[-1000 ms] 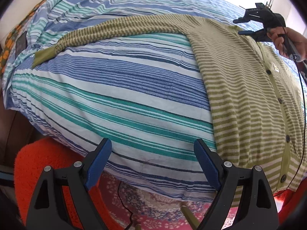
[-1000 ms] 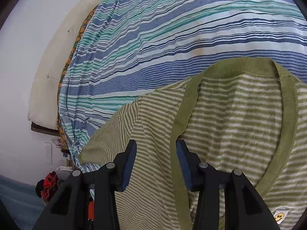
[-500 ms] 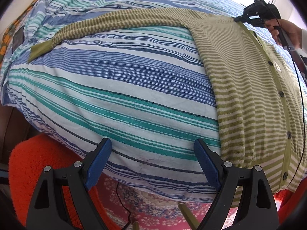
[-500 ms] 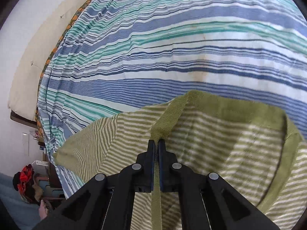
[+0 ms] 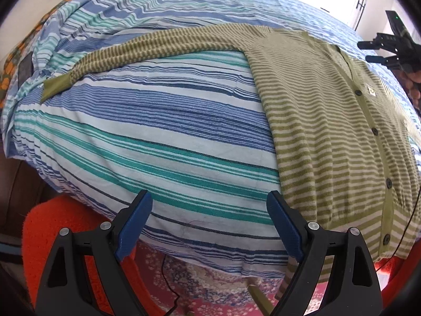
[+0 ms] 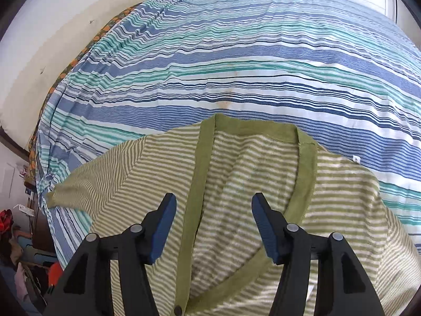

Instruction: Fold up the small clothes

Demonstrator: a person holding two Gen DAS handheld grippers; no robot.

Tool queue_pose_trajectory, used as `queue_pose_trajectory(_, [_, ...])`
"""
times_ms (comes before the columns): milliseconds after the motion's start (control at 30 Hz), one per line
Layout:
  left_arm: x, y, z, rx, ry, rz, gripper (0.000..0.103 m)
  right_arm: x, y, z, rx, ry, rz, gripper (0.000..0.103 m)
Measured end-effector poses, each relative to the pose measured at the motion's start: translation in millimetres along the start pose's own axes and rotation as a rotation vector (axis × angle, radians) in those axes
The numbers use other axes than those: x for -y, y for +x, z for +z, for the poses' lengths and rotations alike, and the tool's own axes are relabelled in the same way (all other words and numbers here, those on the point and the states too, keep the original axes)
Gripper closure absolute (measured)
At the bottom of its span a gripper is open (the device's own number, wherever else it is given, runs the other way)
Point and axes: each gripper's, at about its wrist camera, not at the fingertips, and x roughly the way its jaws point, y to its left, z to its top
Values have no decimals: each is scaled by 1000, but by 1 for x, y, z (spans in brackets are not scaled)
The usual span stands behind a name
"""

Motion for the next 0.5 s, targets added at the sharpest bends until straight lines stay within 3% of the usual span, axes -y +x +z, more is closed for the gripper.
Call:
queue_pose_trajectory(133, [29, -15, -3, 42, 105, -19, 13, 1, -51, -107, -27, -13, 13, 37])
queue_pose_trajectory(300, [82, -24, -11, 38, 265, -88, 13, 6, -74, -236, -109, 33, -44, 36])
queue_pose_trajectory(400, [109, -30, -12, 47, 356, -112, 13, 20, -99, -277, -61, 161, -13, 36])
queue_pose_trajectory(500, [131, -30, -12, 41, 405, -147, 13, 30, -129, -289, 28, 240, -10, 36])
